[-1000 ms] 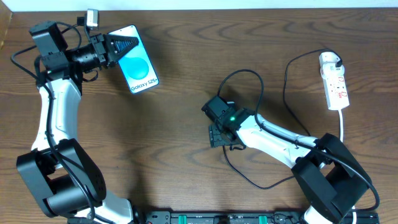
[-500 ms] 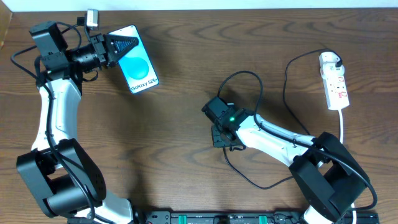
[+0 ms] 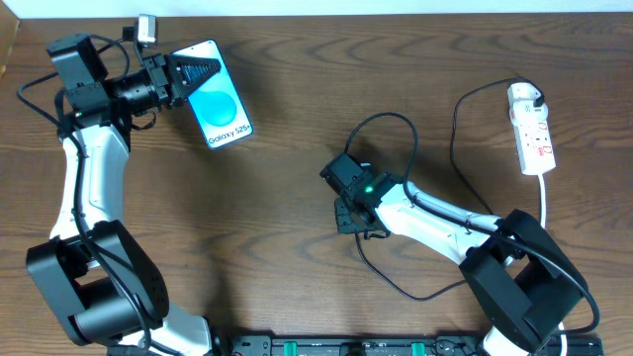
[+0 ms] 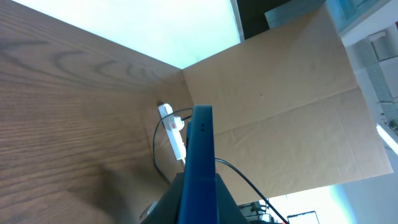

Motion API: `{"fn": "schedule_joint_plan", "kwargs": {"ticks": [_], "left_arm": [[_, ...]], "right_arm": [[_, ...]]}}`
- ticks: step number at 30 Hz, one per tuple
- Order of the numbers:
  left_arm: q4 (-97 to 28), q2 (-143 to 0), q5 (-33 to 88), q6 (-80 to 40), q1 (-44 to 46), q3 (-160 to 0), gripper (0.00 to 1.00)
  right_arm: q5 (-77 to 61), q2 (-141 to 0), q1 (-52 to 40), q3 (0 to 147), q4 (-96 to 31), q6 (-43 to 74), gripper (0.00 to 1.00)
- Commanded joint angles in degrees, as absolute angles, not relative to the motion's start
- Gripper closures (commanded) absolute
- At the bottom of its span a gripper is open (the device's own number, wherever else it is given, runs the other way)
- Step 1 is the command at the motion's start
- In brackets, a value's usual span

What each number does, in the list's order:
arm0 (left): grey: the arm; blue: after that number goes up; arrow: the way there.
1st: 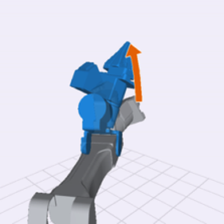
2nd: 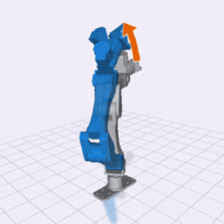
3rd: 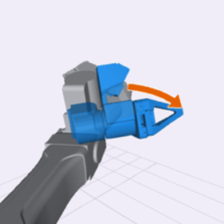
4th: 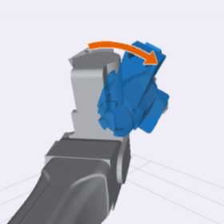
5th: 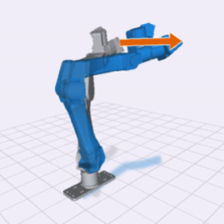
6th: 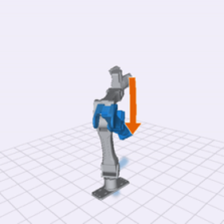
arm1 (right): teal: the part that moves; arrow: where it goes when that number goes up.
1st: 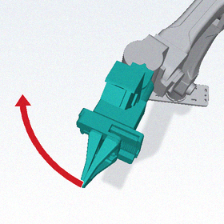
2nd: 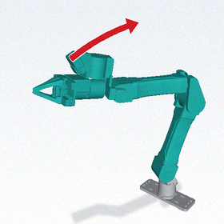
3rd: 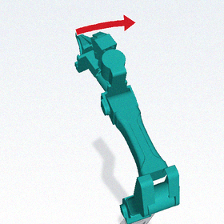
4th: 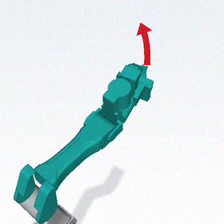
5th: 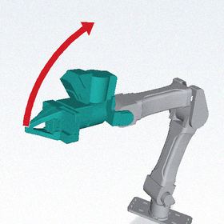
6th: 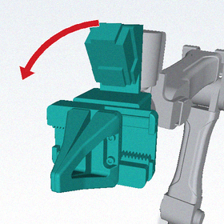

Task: Plug charger to phone and switch on socket
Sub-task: 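Close the right gripper on the cable plug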

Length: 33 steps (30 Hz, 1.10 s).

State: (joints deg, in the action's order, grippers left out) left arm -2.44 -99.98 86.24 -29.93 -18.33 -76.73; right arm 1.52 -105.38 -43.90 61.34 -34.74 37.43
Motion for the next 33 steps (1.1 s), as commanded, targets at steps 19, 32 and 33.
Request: {"fn": "schedule_joint_plan", "kwargs": {"ticks": [19, 32, 33], "left_arm": [[-2.04, -99.98, 87.37, -29.56, -18.57, -76.90, 0.93], [-2.07, -99.98, 87.39, -29.58, -18.57, -76.90, 0.93], [-2.07, -99.98, 87.39, -29.58, -18.57, -76.90, 0.93]], "right_arm": [[1.32, -106.37, -44.29, 61.12, -34.02, 37.47, 0.97], [-4.43, -106.34, -42.37, 62.70, -32.58, 37.69, 0.99], [-7.66, -106.34, -41.69, 62.87, -31.42, 37.69, 0.99]]}}
